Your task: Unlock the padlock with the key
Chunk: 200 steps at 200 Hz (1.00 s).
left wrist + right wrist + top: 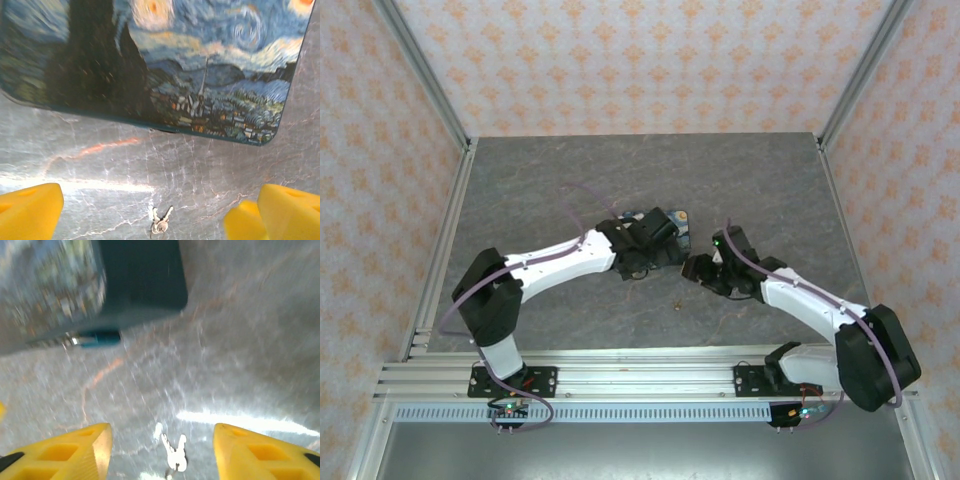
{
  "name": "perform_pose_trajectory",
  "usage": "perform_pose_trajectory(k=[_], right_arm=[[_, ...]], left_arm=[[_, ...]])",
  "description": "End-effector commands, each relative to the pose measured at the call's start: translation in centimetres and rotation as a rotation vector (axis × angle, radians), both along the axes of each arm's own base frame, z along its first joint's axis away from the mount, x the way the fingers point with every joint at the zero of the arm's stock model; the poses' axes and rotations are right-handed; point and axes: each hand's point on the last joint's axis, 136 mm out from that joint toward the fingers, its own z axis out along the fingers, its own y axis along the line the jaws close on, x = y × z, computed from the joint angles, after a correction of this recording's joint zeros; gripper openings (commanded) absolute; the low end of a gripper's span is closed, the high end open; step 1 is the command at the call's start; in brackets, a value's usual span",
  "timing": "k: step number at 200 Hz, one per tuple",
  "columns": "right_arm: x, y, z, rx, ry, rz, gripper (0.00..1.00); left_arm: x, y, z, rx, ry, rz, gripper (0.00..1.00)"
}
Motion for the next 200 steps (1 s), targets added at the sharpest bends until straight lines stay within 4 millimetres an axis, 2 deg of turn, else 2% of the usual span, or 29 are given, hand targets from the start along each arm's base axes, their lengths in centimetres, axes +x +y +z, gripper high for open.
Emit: perform_pose_trajectory(k=[1, 39, 88, 127, 144, 200], right_arm=[[-2.5, -1.3, -1.6, -0.059, 0.055, -0.034, 0.52], [-3.6, -1.5, -2.0, -0.049, 0.077, -0.139, 0.49], [-3.9, -1.0, -2.8, -0.039, 0.122, -0.287, 0.41], [-3.6, -0.5, -3.4, -0.013, 0.155, -0.362, 0.41], [-3.3, 0.0, -3.0, -0.009, 0.155, -0.367, 0.42], [-3.8, 1.6, -4.4, -0.105, 0.211, -0.36, 0.48]], left_arm=[[1.2, 2.7, 1.6, 0.026, -0.077, 0.03, 1.0], [2.3, 7.1, 2.4, 0.028, -0.102, 0.123, 1.0], [3.1, 10.8, 1.9, 0.008, -0.101, 0.206, 1.0], [3.2, 11.9, 1.3, -0.025, -0.099, 0.233, 1.0], [3.2, 12.1, 1.0, -0.035, -0.096, 0.235, 1.0], [3.4, 13.0, 0.1, -0.091, -0.083, 0.26, 1.0]])
